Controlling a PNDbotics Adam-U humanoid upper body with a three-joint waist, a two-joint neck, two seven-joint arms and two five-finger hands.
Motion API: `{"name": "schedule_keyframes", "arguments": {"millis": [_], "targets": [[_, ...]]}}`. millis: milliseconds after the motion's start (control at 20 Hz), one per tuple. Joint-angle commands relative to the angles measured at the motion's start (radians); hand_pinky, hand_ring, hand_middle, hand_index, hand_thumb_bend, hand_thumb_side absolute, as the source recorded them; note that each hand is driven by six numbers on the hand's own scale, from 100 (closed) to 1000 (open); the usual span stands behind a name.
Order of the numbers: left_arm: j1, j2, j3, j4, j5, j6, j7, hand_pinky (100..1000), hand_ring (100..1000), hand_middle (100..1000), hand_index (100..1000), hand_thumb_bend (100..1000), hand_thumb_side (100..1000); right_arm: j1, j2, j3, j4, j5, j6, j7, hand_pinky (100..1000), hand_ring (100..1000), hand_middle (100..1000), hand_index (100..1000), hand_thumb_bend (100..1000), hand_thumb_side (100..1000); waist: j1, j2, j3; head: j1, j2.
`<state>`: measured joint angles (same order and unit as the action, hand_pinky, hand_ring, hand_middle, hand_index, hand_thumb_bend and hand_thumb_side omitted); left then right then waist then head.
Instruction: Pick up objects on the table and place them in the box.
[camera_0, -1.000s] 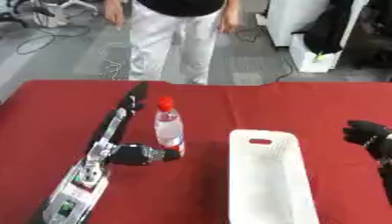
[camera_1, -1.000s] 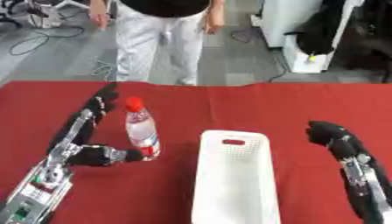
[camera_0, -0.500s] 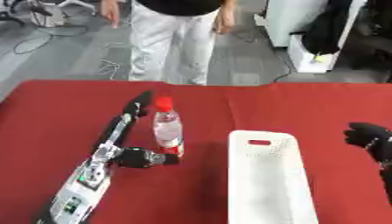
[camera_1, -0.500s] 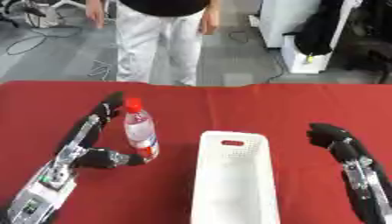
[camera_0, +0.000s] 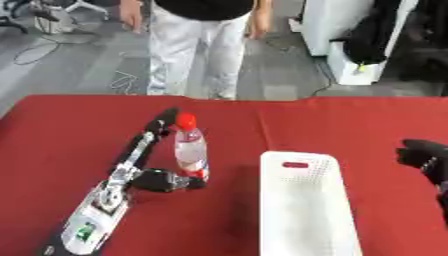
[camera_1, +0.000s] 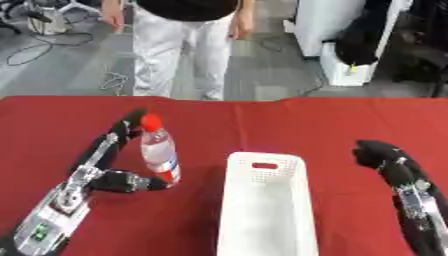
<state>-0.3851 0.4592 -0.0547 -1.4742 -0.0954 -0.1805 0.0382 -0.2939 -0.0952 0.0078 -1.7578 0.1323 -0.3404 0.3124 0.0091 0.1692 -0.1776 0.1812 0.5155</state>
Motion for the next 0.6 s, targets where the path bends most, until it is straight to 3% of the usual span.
{"name": "schedule_keyframes", "arguments": {"millis": [50, 600], "targets": [[-0.024, 0.039, 0.003, 0.001, 0.002, -0.006, -0.004, 941, 1000, 1000, 1000, 986, 350, -0.017, 0.001, 0.0, -0.026, -0.007, -0.001, 0.001, 803, 803, 804, 848, 100, 1000, 0.001, -0.013, -0.004, 0.009, -0.016], [-0.064, 0.062, -0.004, 0.048, 0.009, -0.03, -0.022, 939, 1000, 1000, 1000, 949, 373, -0.023, 0.001, 0.003, -0.035, -0.016, 0.0, 0.002, 803, 803, 803, 848, 100, 999, 0.002, -0.007, -0.019, 0.018, -0.019]]}}
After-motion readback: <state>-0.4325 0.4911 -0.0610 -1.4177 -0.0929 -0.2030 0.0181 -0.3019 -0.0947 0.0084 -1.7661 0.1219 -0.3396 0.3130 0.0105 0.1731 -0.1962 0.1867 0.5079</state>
